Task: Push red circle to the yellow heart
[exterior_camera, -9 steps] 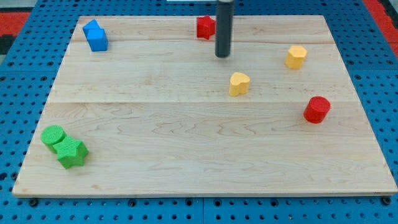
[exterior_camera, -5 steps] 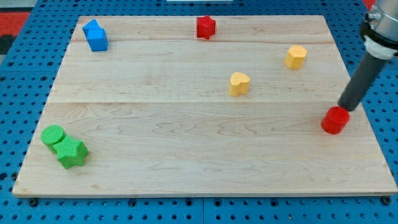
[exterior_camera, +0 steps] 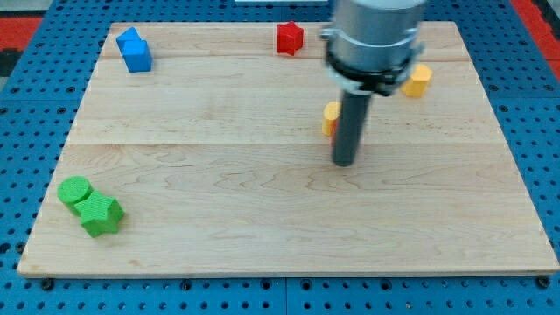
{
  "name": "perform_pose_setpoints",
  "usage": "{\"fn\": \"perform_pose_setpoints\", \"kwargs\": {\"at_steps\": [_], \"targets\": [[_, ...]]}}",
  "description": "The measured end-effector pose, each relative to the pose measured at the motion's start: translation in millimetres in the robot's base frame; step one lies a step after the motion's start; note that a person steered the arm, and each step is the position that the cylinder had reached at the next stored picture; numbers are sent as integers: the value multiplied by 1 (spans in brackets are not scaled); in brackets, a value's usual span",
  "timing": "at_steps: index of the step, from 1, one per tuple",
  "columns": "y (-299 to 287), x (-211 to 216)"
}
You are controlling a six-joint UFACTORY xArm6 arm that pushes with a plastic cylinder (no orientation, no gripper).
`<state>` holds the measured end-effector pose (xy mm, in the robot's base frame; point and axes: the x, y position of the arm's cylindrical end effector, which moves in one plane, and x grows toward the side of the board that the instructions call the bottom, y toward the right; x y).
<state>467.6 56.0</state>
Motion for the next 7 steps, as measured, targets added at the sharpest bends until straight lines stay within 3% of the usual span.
{"fn": "perform_pose_setpoints", "kwargs": {"at_steps": [1, 2, 3, 5, 6, 7], "targets": [[11, -3], [51, 40], [81, 12], [-27, -33], [-21, -42], [-32, -13]]}}
